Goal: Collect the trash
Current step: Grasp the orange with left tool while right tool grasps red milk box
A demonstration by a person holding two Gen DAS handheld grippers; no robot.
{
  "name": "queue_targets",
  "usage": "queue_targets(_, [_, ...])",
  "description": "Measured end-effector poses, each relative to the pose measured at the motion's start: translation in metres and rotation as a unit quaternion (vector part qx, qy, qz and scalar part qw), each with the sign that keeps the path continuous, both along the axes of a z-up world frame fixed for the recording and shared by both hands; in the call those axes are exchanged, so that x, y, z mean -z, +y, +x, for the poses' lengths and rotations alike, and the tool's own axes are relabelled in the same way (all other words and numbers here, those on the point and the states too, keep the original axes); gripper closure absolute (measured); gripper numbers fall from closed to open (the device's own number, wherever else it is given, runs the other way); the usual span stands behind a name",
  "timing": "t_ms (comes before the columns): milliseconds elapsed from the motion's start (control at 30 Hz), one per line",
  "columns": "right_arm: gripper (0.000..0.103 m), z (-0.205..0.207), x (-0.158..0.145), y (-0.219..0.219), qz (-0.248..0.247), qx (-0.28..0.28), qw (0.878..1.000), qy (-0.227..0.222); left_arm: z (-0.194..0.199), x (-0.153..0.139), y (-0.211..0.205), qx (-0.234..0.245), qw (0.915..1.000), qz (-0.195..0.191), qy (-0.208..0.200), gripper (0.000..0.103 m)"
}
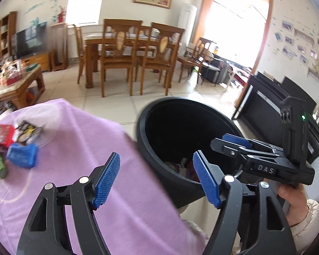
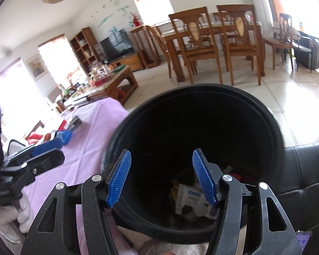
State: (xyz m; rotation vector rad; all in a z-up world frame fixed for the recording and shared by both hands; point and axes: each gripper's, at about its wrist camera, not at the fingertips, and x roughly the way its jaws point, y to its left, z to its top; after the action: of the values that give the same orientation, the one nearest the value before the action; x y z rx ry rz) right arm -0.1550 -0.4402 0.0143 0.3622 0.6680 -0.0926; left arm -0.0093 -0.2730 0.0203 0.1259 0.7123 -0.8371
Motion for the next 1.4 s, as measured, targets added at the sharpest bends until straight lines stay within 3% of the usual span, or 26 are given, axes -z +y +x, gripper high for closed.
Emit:
queue_targets(133, [0.038, 0.032, -0.011, 0.045, -0.015, -0.044, 0.999, -0.001, 0.028, -0.005, 0.058, -0.062, 0.998, -0.012, 0.002, 0.031])
queue_targets(267, [0.037, 0.072, -0.025, 0.094, -0.032, -0.09, 0.995, -0.007, 0.062, -0.004, 0.125, -0.133, 0.9905, -0.029, 0.02, 0.031])
queue_targets(433, [0.037, 0.134, -0.033, 0.17, -0.069, -0.179, 0.981, 0.0, 0.107, 0.003, 0.205, -0.215, 0.9763, -0.008, 0.025, 0.031])
queue_targets(567, [0.037, 0.185, -0.033, 0.223, -0.102, -0.237, 0.966, 0.008, 0.149, 0.015, 0.243, -0.253, 0.9668, 0.021, 0.031, 0.031])
queue_targets(767, [0.037, 0.263, -0.023, 0.299, -0.179, -0.29, 0.94, 0.025, 0.194, 0.034, 0.257, -0.256, 0.963, 0.062, 0.056, 0.032])
queue_targets(867, [0.037, 0.298, -0.01, 0.315, -0.193, -0.297, 0.934, 0.036, 0.209, 0.038, 0.256, -0.257, 0.9619, 0.068, 0.064, 0.033])
queue_targets(933, [0.037, 0.315, -0.001, 0.322, -0.196, -0.304, 0.931, 0.05, 0.212, 0.044, 0.255, -0.255, 0.9612, 0.071, 0.077, 0.048])
queue_targets(967, [0.037, 0.323, 0.004, 0.327, -0.2, -0.308, 0.929, 0.054, 0.214, 0.046, 0.255, -0.252, 0.9615, 0.066, 0.086, 0.05])
queue_targets(1167, [0.037, 0.347, 0.028, 0.347, -0.212, -0.331, 0.917, 0.073, 0.204, 0.048, 0.254, -0.249, 0.9628, 0.072, 0.078, 0.064])
queue_targets(1267, [0.047, 0.349, 0.033, 0.353, -0.199, -0.341, 0.915, 0.078, 0.204, 0.047, 0.257, -0.248, 0.9635, 0.063, 0.079, 0.066])
queue_targets(1400, [0.05, 0.34, 0.033, 0.354, -0.182, -0.343, 0.918, 0.08, 0.2, 0.045, 0.256, -0.246, 0.9639, 0.068, 0.076, 0.067])
